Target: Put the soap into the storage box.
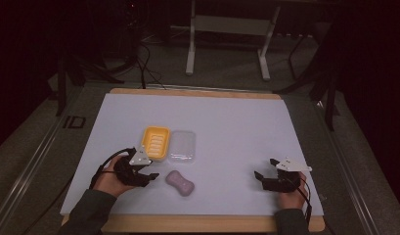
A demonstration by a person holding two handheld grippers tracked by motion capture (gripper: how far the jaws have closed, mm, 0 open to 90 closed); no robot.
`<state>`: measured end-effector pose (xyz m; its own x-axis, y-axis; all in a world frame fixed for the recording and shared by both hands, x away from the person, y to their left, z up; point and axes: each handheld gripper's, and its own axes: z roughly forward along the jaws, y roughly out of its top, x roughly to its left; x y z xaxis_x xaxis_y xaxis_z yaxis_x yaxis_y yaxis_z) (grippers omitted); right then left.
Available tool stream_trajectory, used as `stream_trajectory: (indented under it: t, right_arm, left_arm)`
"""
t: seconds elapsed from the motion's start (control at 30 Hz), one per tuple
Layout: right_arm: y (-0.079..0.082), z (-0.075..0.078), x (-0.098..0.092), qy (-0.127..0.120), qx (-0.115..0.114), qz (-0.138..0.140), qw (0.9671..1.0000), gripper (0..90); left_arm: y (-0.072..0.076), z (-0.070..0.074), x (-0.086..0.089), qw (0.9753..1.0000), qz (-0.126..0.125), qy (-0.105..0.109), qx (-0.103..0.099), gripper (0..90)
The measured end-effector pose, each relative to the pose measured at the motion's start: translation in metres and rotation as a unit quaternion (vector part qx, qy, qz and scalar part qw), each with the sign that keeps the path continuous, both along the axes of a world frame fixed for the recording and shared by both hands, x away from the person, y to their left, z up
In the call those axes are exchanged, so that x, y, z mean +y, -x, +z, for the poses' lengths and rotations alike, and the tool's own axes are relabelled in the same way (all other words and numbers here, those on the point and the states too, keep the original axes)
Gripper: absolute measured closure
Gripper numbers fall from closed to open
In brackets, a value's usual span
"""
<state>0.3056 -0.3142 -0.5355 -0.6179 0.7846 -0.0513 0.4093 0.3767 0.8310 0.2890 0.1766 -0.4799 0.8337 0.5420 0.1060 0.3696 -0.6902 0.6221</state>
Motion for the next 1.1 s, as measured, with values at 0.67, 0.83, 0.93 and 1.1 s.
stream_trajectory:
  t: [0.67, 0.83, 0.93, 1.1]
  right_arm:
    - [0.001, 0.000, 0.000, -0.001, -0.002, 0.000, 1.0000, 16.8]
    - [0.001, 0.000, 0.000, -0.002, -0.002, -0.001, 1.0000, 16.8]
    - [0.001, 0.000, 0.000, 0.000, -0.002, -0.001, 1.0000, 16.8]
    - [0.001, 0.000, 0.000, 0.000, -0.002, -0.001, 1.0000, 16.8]
  left_arm:
    - [-0.017, 0.022, -0.022, 0.9973, -0.056, -0.047, -0.005, 35.3]
    - [-0.019, 0.023, -0.027, 0.9965, -0.066, -0.051, -0.006, 31.5]
    - [-0.020, 0.024, -0.028, 0.9960, -0.071, -0.054, -0.005, 30.5]
    - [-0.021, 0.025, -0.032, 0.9948, -0.082, -0.061, -0.008, 28.8]
